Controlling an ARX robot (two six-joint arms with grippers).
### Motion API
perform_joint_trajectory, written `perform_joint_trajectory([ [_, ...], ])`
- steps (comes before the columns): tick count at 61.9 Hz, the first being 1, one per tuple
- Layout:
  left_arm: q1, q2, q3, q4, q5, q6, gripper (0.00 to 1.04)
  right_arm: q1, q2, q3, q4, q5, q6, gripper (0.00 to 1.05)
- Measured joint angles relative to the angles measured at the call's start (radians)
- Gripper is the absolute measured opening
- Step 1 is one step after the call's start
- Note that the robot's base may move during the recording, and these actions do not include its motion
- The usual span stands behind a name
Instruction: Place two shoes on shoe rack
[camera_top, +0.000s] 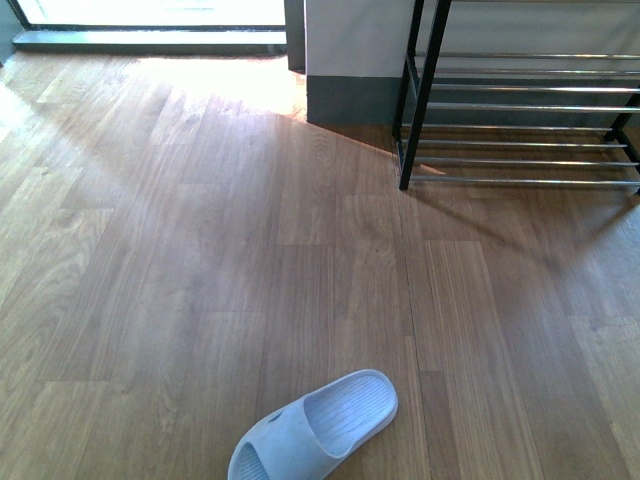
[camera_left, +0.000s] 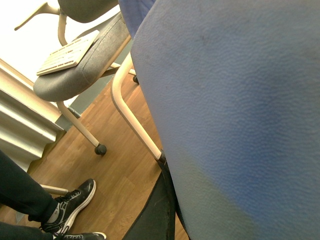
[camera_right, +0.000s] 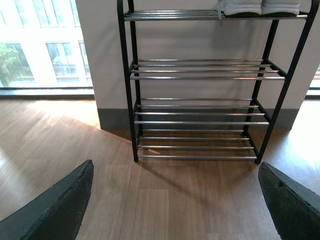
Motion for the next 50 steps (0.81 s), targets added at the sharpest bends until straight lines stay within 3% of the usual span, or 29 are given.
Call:
perform_joint_trajectory([
  [2, 0.0, 0.0, 0.0, 0.0, 0.0, 0.0, 0.02, 0.0, 0.0, 0.0, 0.0, 0.0, 0.0, 0.96],
  [7, 0.0, 0.0, 0.0, 0.0, 0.0, 0.0, 0.02, -0.03, 0.069, 0.006, 0.015, -0.186, -0.036, 0.96],
  [10, 0.0, 0.0, 0.0, 0.0, 0.0, 0.0, 0.02, 0.004, 0.204, 0.01, 0.097, -0.294, -0.085, 0.96],
  [12, 0.0, 0.0, 0.0, 0.0, 0.0, 0.0, 0.02, 0.047, 0.305, 0.015, 0.163, -0.309, -0.125, 0.96],
  [18, 0.0, 0.0, 0.0, 0.0, 0.0, 0.0, 0.02, 0.187, 0.595, 0.063, 0.367, -0.274, -0.209, 0.96],
  [22, 0.0, 0.0, 0.0, 0.0, -0.001, 0.0, 0.02, 0.328, 0.91, 0.153, 0.566, -0.235, -0.283, 0.96],
  [31, 0.0, 0.0, 0.0, 0.0, -0.001, 0.0, 0.02, 0.508, 1.444, 0.337, 0.767, -0.236, -0.426, 0.96],
  [42, 0.0, 0.0, 0.0, 0.0, 0.0, 0.0, 0.02, 0.618, 2.076, 0.518, 0.886, -0.28, -0.529, 0.96],
  [50, 0.0, 0.0, 0.0, 0.0, 0.0, 0.001, 0.02, 0.658, 2.373, 0.634, 0.882, -0.301, -0.576, 0.96],
])
